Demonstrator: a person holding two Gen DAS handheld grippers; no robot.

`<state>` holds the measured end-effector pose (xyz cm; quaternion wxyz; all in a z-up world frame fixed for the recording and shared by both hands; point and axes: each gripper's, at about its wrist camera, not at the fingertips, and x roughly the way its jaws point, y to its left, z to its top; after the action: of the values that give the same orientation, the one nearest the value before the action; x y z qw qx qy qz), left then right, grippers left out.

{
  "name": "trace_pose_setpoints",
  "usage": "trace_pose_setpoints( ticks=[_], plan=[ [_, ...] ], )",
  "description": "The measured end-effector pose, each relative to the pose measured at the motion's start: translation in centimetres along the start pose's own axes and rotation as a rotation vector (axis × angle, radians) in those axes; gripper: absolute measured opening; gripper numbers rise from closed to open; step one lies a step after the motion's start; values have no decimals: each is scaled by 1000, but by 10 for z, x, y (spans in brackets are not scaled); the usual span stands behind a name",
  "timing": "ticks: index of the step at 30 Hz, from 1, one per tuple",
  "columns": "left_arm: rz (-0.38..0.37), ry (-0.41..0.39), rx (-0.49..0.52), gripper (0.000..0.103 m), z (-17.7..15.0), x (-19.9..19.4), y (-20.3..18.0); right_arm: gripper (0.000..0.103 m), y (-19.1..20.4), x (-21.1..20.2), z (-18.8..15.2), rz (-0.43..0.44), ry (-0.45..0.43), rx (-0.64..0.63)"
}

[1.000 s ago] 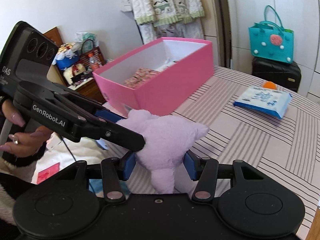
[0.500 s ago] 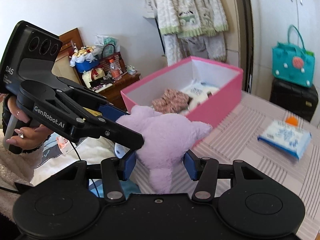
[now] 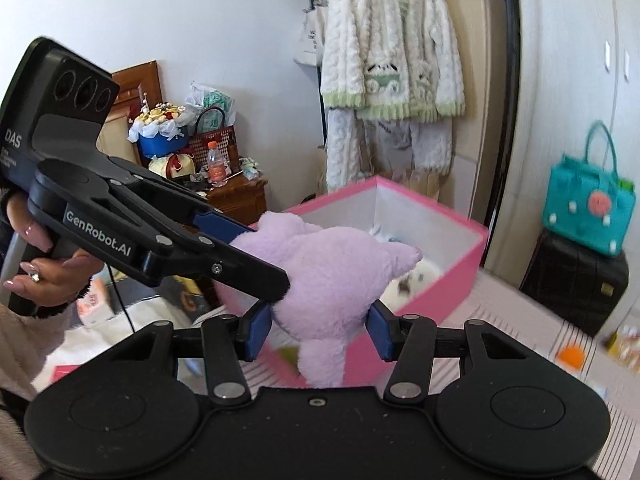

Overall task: Organize soft objects
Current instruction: 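Carry the lilac plush over the pink box with the left tool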

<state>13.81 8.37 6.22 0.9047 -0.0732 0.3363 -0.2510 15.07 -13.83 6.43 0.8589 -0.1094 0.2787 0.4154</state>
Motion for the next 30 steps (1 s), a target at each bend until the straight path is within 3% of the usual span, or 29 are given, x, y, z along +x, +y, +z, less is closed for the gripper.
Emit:
trace_pose_setpoints(
  ticks=[7, 11, 15, 24, 30],
  plan=[
    [79, -56, -12, 53, 22, 18, 30, 57, -18, 44, 33, -13, 7, -125],
    [143, -50, 38, 54, 36, 42, 45, 57, -38, 78, 49, -1, 50, -100],
    [186, -25, 3, 53, 42, 70, 63, 56, -61, 117, 54, 15, 116, -27],
    [162, 145, -232, 54, 68, 125, 121, 56, -83, 181, 64, -30, 241, -9],
    [175, 233, -252, 53, 64, 145, 126, 55, -80, 202, 59, -73, 325, -44]
  ],
)
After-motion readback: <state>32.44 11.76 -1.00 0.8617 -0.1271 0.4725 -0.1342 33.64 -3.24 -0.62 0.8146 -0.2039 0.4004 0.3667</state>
